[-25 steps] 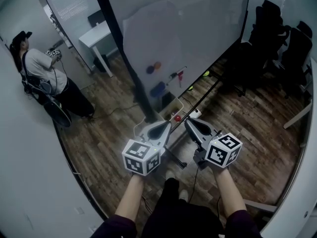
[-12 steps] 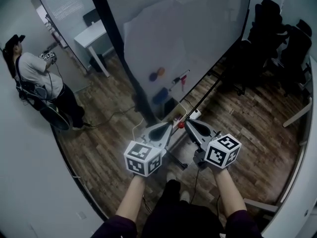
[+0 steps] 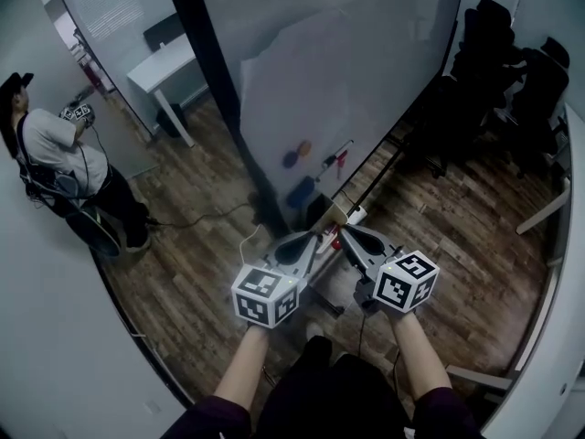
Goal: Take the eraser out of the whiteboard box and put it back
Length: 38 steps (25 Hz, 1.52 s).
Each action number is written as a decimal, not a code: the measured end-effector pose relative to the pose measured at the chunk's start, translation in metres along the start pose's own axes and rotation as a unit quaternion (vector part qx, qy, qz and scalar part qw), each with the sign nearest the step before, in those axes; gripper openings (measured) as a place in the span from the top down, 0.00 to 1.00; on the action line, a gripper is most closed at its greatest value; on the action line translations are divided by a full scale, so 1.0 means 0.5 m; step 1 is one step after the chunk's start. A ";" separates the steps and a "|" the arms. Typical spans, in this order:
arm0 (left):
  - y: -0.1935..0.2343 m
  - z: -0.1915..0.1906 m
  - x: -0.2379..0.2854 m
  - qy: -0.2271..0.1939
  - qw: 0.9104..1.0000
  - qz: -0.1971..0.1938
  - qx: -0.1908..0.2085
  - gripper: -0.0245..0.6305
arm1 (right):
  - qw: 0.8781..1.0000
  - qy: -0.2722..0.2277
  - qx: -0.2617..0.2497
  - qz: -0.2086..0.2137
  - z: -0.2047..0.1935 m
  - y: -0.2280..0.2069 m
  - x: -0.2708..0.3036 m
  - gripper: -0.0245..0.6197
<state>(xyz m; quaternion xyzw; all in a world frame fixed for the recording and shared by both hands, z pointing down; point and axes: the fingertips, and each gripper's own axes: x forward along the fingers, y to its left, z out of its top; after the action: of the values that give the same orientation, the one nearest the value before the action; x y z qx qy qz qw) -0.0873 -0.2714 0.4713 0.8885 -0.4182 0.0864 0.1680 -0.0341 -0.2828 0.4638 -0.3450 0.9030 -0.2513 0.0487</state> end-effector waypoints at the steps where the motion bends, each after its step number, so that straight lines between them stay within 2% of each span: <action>1: 0.001 0.000 0.001 0.000 1.000 0.000 0.000 0.96 | 1.000 0.003 0.000 -0.002 -0.002 -0.004 0.002 0.95; 11: 0.018 -0.004 0.016 -0.004 0.999 0.033 -0.021 0.96 | 0.999 0.038 0.003 0.014 -0.022 -0.033 0.035 0.95; 16: 0.021 0.000 0.024 -0.011 0.999 0.046 -0.024 0.96 | 0.998 0.041 -0.028 0.026 -0.010 -0.041 0.054 0.95; 18: 0.024 0.000 0.024 -0.012 0.998 0.050 -0.026 0.96 | 0.997 0.054 -0.039 0.024 -0.012 -0.050 0.073 0.82; 23: 0.041 0.003 0.012 -0.017 0.997 0.069 -0.035 0.96 | 0.994 0.095 -0.055 0.028 -0.024 -0.068 0.127 0.69; 30: 0.056 -0.004 -0.003 -0.019 0.995 0.085 -0.045 0.96 | 0.987 0.138 -0.077 0.025 -0.037 -0.082 0.186 0.61; 38: 0.072 -0.005 -0.017 -0.020 0.994 0.094 -0.050 0.96 | 0.980 0.178 -0.093 0.012 -0.058 -0.094 0.223 0.60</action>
<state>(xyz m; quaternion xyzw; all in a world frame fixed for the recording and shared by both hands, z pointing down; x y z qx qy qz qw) -0.1205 -0.2859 0.4792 0.8373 -0.5070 0.0630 0.1948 -0.0981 -0.3727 0.5216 -0.2871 0.9206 -0.2233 -0.1421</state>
